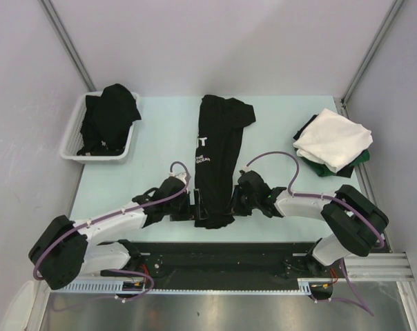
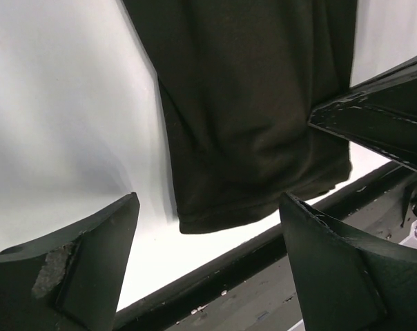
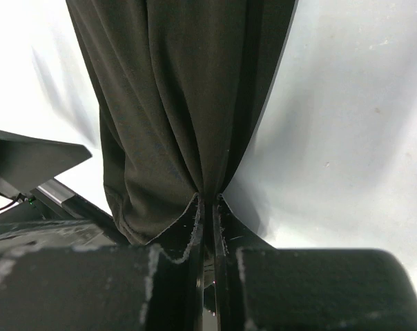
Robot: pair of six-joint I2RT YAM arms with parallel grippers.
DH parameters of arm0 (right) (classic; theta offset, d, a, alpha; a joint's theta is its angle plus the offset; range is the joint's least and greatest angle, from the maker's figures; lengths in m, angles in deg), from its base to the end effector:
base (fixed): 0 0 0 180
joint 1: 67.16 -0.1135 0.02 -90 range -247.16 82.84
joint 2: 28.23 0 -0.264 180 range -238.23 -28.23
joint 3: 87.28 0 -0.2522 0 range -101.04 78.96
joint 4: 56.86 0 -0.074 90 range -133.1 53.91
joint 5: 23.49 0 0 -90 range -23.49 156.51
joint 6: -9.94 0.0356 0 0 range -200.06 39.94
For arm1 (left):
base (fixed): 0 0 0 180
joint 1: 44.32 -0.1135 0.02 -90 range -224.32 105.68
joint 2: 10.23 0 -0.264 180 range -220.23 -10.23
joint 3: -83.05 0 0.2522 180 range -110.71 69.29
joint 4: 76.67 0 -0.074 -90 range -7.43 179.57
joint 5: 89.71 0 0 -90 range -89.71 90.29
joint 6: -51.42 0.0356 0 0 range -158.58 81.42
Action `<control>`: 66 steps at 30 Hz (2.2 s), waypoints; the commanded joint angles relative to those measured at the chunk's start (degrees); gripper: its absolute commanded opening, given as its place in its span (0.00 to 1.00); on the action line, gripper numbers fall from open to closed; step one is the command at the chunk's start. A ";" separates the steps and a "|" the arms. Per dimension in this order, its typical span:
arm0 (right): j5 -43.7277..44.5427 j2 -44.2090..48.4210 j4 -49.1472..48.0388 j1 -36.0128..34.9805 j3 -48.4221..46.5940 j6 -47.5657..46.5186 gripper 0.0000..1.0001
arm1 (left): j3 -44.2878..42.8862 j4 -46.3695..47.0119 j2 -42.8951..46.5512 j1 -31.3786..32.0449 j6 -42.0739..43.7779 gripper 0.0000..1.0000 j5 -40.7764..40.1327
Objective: Fold and stack the t-shirts
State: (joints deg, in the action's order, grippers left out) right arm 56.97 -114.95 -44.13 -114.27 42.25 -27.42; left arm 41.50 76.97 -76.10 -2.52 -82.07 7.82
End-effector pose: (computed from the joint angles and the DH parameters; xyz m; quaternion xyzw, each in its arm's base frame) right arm 0.1862 0.2091 0.1456 0.0159 0.9337 0.3172 0.1655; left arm 0.1543 -0.1442 0.1660 0.0082 0.9399 -0.2729 0.2050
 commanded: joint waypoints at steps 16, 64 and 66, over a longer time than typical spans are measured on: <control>-0.83 0.85 2.53 1.23 0.32 -1.67 0.01 | 2.13 12.42 -10.50 -0.23 -0.37 0.49 10.31; -12.16 -6.18 13.52 21.79 -28.32 -18.63 0.00 | -34.26 -10.52 -14.99 -5.06 20.72 0.00 -0.23; -13.13 -7.58 13.69 23.11 -30.95 -19.15 0.00 | -35.49 -9.90 -16.65 -6.55 21.42 0.00 -0.15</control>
State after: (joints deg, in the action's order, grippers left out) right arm 45.47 -120.24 -30.80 -93.90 17.03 -43.33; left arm 9.76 67.57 -90.61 -6.76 -63.97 9.09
